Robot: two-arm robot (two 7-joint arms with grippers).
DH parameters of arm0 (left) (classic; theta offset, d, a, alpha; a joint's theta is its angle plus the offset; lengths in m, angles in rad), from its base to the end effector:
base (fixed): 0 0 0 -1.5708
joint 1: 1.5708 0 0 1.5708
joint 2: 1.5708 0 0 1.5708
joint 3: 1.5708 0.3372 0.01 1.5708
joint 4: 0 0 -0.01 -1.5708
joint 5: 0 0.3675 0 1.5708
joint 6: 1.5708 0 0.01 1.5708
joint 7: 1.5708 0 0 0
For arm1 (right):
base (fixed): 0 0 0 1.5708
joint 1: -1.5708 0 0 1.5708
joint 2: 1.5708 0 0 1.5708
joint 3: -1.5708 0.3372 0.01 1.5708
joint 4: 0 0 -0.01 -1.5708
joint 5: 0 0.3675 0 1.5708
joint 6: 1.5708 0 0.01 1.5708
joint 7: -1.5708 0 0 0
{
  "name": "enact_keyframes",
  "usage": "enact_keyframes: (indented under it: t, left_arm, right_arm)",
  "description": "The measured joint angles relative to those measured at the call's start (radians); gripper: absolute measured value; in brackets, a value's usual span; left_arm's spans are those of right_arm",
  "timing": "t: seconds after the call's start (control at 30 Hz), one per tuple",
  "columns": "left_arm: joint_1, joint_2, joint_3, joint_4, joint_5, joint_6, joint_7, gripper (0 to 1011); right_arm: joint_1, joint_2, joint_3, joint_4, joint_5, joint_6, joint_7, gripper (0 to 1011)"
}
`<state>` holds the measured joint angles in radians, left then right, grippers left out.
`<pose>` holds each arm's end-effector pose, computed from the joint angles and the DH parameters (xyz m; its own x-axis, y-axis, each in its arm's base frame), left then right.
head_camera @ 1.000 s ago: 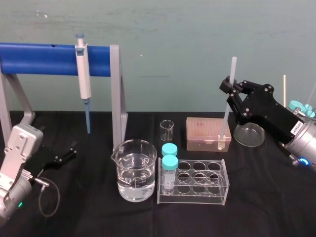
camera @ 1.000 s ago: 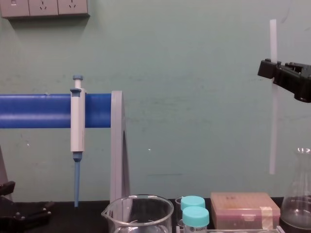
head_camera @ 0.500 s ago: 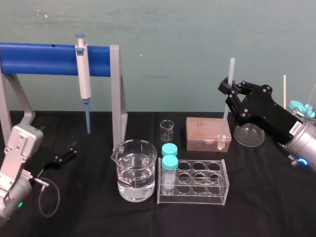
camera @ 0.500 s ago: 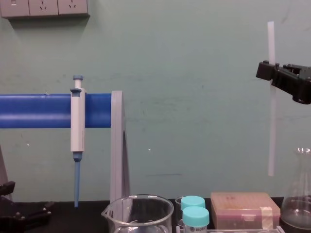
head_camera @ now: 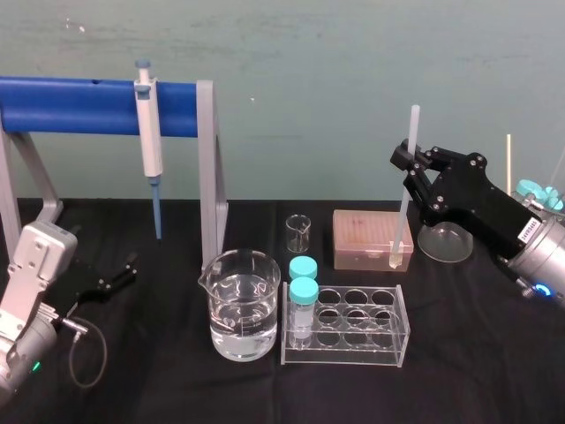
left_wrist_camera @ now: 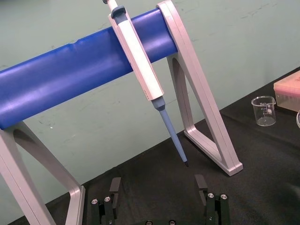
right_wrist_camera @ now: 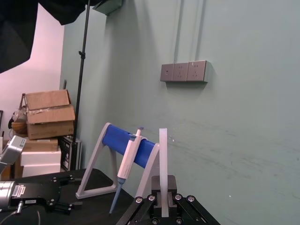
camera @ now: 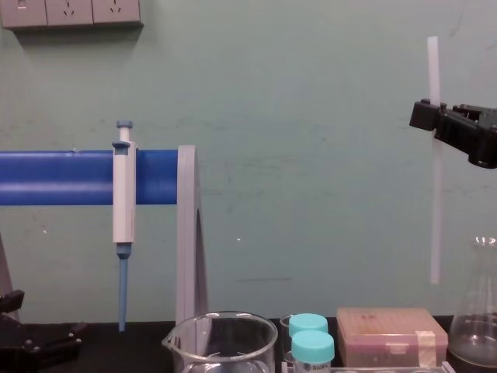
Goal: Pick up the stirring rod with one hand, then place it down.
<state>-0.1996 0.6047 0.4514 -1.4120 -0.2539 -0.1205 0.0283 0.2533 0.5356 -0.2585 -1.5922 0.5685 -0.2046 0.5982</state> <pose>0.4213 0.0940 -0.3515 0.2922 0.8803 0.3738 -0.9553 0.2873 0.0702 0.4481 -0.0880 -0.2354 0.7076 -0.6791 0.1952 0.6272 0.7309 0.2691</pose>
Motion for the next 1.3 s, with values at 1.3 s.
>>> enact_keyframes:
  t: [1.3]
  left_arm:
    - [0.000, 0.000, 0.000, 0.000, 0.000, 0.000, 0.000, 1000]
  right_arm:
    - [-0.032, 0.002, -0.053, 0.075, 0.024, 0.007, 0.047, 70]
